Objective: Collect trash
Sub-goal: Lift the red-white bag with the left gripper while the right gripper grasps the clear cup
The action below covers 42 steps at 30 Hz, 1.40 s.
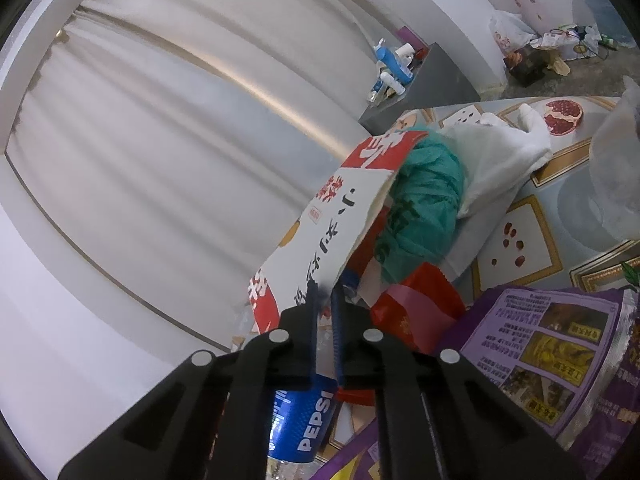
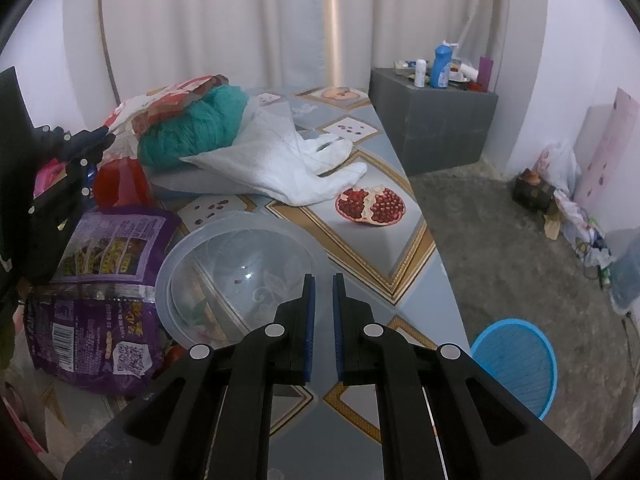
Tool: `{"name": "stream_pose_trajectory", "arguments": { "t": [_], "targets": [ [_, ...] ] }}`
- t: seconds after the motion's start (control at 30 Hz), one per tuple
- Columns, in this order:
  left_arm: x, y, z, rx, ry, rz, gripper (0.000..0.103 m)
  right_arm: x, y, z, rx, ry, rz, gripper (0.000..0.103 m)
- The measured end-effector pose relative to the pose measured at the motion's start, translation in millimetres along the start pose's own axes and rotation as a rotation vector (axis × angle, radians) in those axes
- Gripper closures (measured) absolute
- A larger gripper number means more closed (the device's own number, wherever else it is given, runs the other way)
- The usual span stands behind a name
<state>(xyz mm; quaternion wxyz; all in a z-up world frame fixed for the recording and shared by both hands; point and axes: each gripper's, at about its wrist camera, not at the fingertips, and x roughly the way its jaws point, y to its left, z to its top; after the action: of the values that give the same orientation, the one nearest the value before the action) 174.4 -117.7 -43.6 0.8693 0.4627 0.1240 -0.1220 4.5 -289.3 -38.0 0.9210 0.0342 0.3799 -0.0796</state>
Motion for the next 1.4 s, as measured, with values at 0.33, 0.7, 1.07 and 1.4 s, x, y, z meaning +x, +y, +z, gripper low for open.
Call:
{"name": "stream_pose_trajectory", "arguments": {
  "t": [0.33, 0.7, 1.07, 1.4],
  "targets": [
    [-11.9, 4.1, -3.1, 0.023, -0.042, 0.052, 0.102, -5.8, 3.2, -0.3, -0.014, -0.031, 0.001, 0.098],
    [-28.9, 27.5, -4.9, -0.016, -0.083, 0.128, 0.103, -16.5, 8.1, 5.0, -0.031, -0.092, -0.009, 0.099],
    [-63.0, 63.3, -2.6, -0.081, -0.160, 0.250, 0.103, -38.5, 14.3, 11.8, -0.035, -0.172, -0.013, 0.103],
    [-123.8, 82.3, 11.3, -0.097, -0.262, 0.314, 0.103, -80.5, 11.4, 9.9, -0.019, -0.279, -0.024, 0.103]
  ]
}}
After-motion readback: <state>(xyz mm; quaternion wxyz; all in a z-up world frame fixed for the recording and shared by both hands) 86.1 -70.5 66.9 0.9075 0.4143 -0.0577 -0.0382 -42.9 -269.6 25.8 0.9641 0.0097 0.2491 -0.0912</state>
